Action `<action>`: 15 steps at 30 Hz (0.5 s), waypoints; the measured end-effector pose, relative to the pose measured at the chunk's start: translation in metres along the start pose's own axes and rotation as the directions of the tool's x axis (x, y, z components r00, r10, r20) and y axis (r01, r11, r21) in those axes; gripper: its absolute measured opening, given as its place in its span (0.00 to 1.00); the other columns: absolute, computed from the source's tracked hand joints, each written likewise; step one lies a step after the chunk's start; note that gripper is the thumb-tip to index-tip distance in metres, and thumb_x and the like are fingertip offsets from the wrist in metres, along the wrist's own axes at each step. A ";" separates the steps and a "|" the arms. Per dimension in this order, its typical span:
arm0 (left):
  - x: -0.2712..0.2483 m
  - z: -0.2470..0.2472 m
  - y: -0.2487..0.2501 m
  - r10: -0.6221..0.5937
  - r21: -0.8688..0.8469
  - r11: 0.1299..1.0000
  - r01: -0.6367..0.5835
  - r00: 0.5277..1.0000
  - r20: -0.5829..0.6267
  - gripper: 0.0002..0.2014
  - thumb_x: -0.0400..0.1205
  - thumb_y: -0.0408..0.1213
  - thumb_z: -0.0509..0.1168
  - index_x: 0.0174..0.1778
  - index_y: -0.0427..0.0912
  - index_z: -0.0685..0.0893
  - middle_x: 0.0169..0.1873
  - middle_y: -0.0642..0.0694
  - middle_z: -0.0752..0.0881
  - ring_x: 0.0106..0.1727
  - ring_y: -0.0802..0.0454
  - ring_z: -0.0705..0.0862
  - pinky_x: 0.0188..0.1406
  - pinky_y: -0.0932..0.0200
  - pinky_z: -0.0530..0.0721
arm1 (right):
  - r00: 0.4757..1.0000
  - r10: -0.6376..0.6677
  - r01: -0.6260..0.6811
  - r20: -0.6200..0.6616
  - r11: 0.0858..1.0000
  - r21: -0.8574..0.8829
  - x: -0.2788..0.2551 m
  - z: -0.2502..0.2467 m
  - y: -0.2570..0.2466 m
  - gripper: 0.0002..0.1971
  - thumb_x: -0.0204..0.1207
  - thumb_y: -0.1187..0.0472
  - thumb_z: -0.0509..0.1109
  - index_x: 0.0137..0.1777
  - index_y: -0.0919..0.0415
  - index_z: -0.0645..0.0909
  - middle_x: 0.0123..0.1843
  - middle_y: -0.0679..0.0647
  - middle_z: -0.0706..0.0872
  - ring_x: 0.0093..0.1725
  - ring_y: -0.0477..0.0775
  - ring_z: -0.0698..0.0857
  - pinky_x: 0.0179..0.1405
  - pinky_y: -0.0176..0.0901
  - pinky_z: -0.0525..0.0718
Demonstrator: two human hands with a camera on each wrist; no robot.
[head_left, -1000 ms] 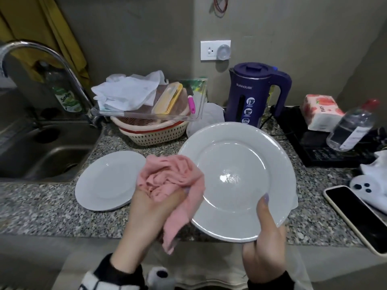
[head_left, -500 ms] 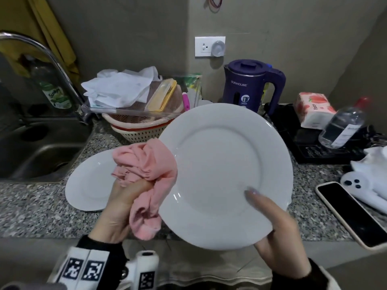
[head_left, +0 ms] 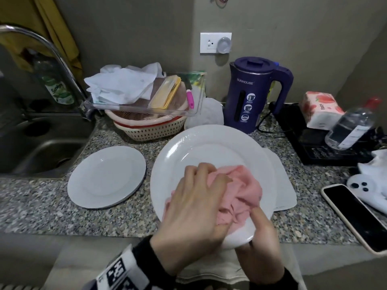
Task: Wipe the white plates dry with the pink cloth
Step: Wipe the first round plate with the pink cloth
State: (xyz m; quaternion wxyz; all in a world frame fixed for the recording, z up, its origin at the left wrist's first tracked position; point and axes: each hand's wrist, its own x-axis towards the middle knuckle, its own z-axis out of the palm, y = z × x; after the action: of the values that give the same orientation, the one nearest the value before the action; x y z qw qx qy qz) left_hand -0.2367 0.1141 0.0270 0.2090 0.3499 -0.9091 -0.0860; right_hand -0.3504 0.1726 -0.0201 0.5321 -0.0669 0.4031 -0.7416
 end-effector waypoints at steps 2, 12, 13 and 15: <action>0.009 -0.006 -0.021 -0.044 0.080 0.996 0.048 0.998 -0.054 0.25 0.70 0.47 0.65 0.63 0.45 0.78 0.56 0.43 0.74 0.54 0.44 0.69 0.46 0.46 0.79 | 0.998 0.061 -0.062 0.010 0.994 0.086 -0.009 0.004 -0.004 0.22 0.77 0.49 0.62 0.60 0.65 0.85 0.54 0.64 0.90 0.54 0.59 0.90 0.47 0.50 0.90; -0.012 0.012 0.003 0.028 -0.091 0.996 -0.021 0.997 0.072 0.24 0.70 0.58 0.59 0.59 0.52 0.78 0.53 0.52 0.74 0.52 0.50 0.71 0.42 0.51 0.83 | 0.999 0.050 -0.052 0.020 0.992 0.116 -0.004 0.004 -0.006 0.19 0.75 0.54 0.63 0.48 0.68 0.90 0.44 0.64 0.91 0.44 0.52 0.91 0.37 0.40 0.89; -0.008 0.010 -0.012 -0.012 -0.032 0.999 0.013 0.999 0.039 0.23 0.72 0.57 0.59 0.60 0.50 0.79 0.54 0.50 0.74 0.52 0.49 0.70 0.43 0.49 0.83 | 0.999 0.030 -0.028 -0.018 0.995 0.098 -0.005 0.000 -0.005 0.24 0.74 0.48 0.62 0.54 0.67 0.89 0.50 0.65 0.91 0.49 0.54 0.91 0.40 0.43 0.90; -0.003 0.003 -0.044 -0.123 0.078 0.989 0.129 0.990 -0.070 0.24 0.72 0.50 0.63 0.62 0.45 0.78 0.55 0.45 0.73 0.52 0.45 0.68 0.44 0.42 0.82 | 0.999 -0.017 0.018 -0.049 1.000 0.026 -0.008 -0.003 -0.007 0.27 0.74 0.44 0.62 0.64 0.62 0.83 0.55 0.61 0.90 0.50 0.51 0.91 0.40 0.42 0.90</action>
State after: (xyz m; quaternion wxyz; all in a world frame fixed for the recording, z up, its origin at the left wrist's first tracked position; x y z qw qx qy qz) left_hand -0.2092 0.0837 0.0096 0.2181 0.4176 -0.8806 -0.0498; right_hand -0.3539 0.1812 -0.0143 0.5166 -0.0455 0.4055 -0.7528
